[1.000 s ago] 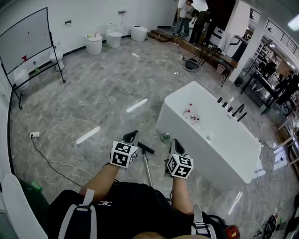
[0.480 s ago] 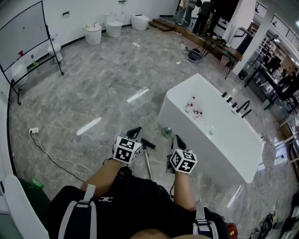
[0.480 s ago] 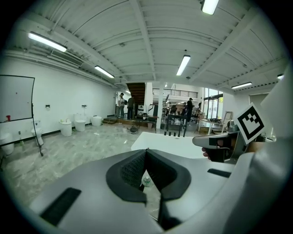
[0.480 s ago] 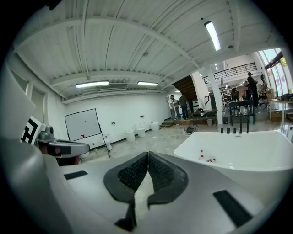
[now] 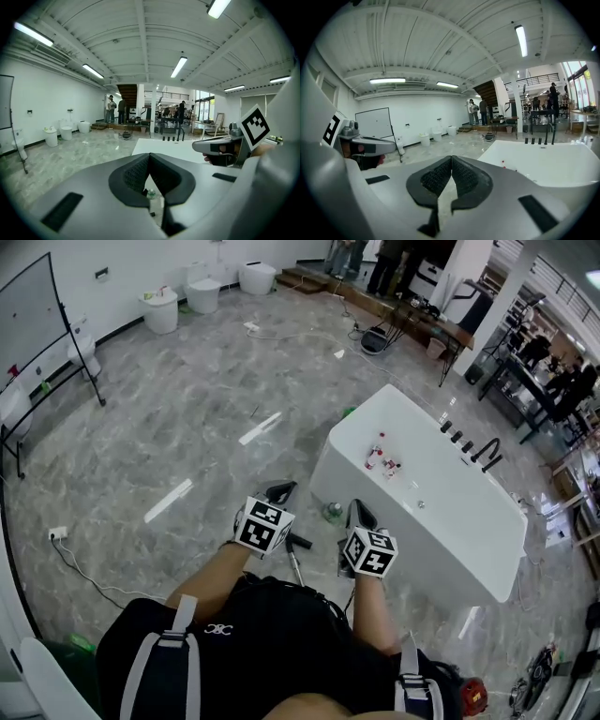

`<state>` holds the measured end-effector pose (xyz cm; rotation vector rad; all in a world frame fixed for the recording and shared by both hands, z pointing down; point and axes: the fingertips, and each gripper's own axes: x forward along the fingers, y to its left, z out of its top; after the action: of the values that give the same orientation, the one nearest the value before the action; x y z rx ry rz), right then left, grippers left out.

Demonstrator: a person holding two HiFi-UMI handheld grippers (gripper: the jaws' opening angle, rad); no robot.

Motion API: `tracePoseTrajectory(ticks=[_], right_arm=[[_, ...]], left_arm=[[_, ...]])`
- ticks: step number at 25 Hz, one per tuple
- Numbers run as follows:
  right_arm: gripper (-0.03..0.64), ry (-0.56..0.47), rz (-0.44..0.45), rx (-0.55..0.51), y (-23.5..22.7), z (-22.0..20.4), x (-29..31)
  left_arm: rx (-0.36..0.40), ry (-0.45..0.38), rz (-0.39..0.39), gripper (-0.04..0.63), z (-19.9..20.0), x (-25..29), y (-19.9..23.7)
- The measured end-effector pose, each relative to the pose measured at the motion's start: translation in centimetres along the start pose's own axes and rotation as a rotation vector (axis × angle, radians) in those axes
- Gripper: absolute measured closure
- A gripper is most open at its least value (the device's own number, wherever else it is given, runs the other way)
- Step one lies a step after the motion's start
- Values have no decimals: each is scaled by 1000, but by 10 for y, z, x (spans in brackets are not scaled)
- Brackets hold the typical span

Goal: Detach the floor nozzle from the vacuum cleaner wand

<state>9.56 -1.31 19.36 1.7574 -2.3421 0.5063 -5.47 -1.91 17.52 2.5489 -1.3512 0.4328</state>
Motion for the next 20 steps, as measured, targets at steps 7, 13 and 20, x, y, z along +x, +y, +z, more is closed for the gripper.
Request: tracePoseTrajectory(ticks=[7, 13, 20], right_arm=[[602, 30, -114, 14, -6, -2, 54], [602, 100, -191, -6, -23, -12, 81], [603, 140, -225, 28, -48, -26, 85]], left_arm=[[34, 21, -46, 595, 5, 52, 62], [32, 102, -105, 595, -17, 101, 71], [20, 133, -152, 595, -20, 129, 62]])
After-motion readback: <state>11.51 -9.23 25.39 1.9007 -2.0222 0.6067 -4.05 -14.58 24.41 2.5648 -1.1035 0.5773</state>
